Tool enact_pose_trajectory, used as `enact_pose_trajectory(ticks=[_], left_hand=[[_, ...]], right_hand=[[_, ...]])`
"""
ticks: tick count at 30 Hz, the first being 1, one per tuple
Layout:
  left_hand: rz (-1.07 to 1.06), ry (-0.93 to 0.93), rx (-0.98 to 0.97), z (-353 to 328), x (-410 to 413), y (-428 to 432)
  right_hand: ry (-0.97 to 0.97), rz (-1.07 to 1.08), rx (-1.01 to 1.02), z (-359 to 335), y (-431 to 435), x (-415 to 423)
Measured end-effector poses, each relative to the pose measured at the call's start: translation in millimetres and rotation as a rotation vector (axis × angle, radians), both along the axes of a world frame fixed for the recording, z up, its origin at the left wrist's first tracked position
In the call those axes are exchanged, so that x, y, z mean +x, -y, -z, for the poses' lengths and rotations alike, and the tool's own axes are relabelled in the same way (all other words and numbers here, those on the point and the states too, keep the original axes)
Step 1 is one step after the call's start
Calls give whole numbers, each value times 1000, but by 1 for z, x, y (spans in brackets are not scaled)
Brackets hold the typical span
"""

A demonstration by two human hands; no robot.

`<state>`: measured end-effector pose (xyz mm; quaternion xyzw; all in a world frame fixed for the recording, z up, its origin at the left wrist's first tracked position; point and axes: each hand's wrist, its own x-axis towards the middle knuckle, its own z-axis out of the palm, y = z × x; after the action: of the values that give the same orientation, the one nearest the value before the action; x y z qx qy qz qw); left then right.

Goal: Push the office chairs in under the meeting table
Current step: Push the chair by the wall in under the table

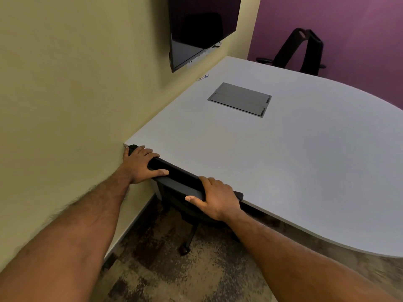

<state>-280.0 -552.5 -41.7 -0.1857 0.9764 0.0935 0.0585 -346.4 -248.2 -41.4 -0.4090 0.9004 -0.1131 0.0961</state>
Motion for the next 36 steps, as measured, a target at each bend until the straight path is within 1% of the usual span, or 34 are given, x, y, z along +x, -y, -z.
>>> enact_pose_trajectory(ticks=[12, 17, 20, 22, 24, 26, 29, 33, 36], left_hand=[[-1, 5, 6, 3, -15, 14], [-4, 5, 53, 3, -15, 15], [-12, -91, 101, 7, -11, 9], [-47, -156, 129, 10, -7, 4], [-77, -157, 112, 11, -4, -7], [-101, -120, 52, 13, -2, -21], [-128, -94, 15, 11, 4, -44], [-49, -85, 29, 6, 8, -68], [14, -65, 54, 0, 1, -88]], right_hand=[[29, -4, -2, 0, 14, -15], [30, -7, 6, 1, 14, -15], [33, -3, 21, 1, 13, -14], [30, -6, 74, 3, 14, -12], [38, 3, 115, 3, 15, -11], [61, 10, 123, 2, 15, -11], [79, -9, 64, 0, 3, -8], [69, -18, -33, -2, -38, -11], [120, 49, -87, -9, -71, -13]])
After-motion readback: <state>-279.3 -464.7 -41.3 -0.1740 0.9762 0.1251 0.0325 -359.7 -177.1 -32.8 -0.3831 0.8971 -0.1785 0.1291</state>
